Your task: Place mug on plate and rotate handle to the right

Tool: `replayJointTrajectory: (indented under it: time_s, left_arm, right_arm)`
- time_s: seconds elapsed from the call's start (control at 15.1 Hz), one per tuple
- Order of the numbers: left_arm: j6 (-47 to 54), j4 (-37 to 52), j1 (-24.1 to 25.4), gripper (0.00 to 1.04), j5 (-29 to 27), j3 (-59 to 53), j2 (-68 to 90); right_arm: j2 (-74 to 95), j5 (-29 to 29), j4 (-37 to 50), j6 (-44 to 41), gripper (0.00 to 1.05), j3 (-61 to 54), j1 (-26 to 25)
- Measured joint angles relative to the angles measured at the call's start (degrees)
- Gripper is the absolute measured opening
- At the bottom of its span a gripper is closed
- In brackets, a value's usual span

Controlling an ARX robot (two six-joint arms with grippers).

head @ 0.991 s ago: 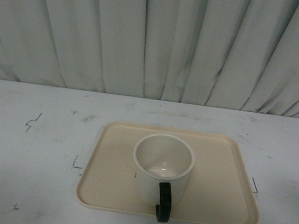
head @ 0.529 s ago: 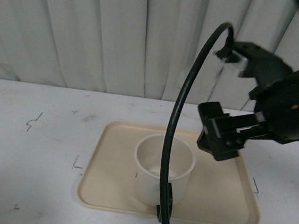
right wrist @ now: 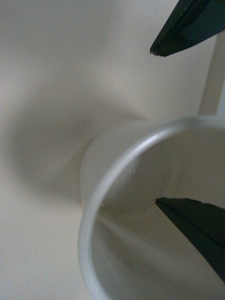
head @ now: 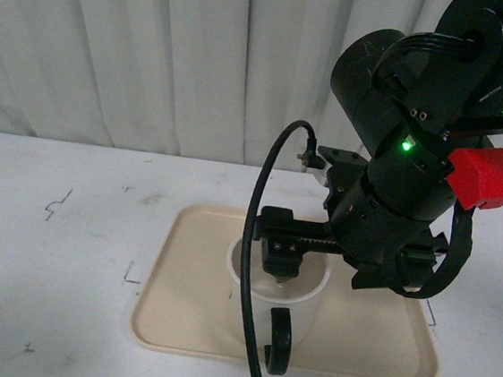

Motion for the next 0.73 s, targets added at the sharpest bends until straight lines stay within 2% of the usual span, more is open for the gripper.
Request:
replayJointTrajectory:
  time_s: [0.4,0.46,0.53,0.73]
  left_arm:
    - [0.0,-0.02,0.0,0.98,0.0,0.0,0.0]
    - [0.0,0.0,0.0,0.98,0.0,0.0,0.0]
    - [0.0,0.0,0.0,0.98,0.0,0.0,0.0]
    - [0.0,-0.02,0.0,0.98,0.02,0.0,0.0]
  right_arm:
    - [0.31,-0.37,-6.03,0.33,0.27,3.85,-0.24]
    - [0.31,-0.57,-7.89,-1.64,0.13,5.46,-0.59]
    - [0.31,-0.46,-9.22,-4.66,0.03,6.75,-1.09]
    - [0.28,1.64,-10.51,-18.71,0.03,12.48,-3.91]
